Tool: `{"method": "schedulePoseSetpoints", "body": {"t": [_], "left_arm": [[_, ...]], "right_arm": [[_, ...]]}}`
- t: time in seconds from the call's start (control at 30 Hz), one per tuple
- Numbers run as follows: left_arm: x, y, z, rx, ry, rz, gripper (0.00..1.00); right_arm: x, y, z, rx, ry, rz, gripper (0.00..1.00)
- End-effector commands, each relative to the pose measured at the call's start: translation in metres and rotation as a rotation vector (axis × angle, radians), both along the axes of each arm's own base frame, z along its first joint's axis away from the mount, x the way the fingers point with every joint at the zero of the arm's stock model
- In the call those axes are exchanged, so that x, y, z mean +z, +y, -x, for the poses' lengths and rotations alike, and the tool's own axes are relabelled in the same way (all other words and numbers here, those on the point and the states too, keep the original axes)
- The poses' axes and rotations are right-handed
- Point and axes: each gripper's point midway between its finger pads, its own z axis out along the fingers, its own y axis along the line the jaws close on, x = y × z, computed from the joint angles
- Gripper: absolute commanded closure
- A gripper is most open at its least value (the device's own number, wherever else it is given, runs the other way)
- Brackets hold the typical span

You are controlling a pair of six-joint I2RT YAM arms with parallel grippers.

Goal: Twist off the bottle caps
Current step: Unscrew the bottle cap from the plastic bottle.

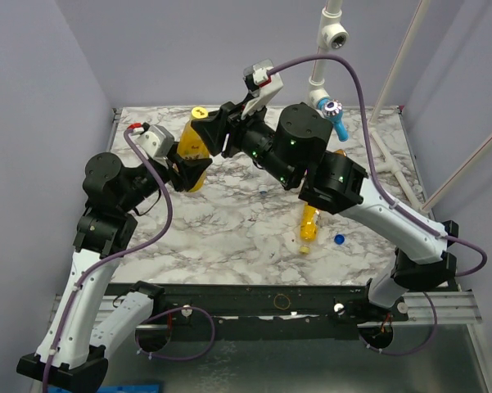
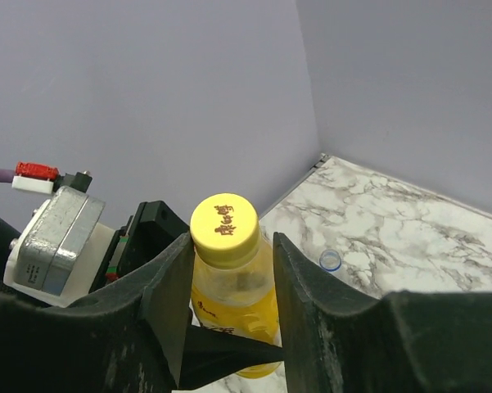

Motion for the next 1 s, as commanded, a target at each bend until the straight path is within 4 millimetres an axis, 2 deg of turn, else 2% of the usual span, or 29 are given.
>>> {"method": "schedulePoseSetpoints", "body": {"t": [0.0, 0.3, 0.43, 0.8, 0.97], "left_arm": [[0.001, -0.002, 0.005, -0.013, 0.017, 0.029, 1.0], [-0.008, -0.009, 0.005, -0.061, 0.074, 0.017, 1.0], [-0.014, -0.011, 0.004, -0.065, 0.103, 0.01, 1.0], [-0.008, -0.014, 0.001, -0.067, 0.107, 0.014, 1.0], [-0.006, -0.016, 0.004, -0.079, 0.102, 0.017, 1.0]], "right_arm": [[0.006, 0.003, -0.003, 0.057, -0.001, -0.037, 0.57], [0.001, 0.01, -0.01, 0.088, 0.002, -0.045, 0.56], [0.004, 0.011, -0.011, 0.097, -0.02, -0.053, 0.48], [-0.008, 0.014, -0.022, 0.095, 0.007, -0.031, 0.49], [-0.011, 0.013, -0.031, 0.097, 0.025, -0.039, 0.53]]}}
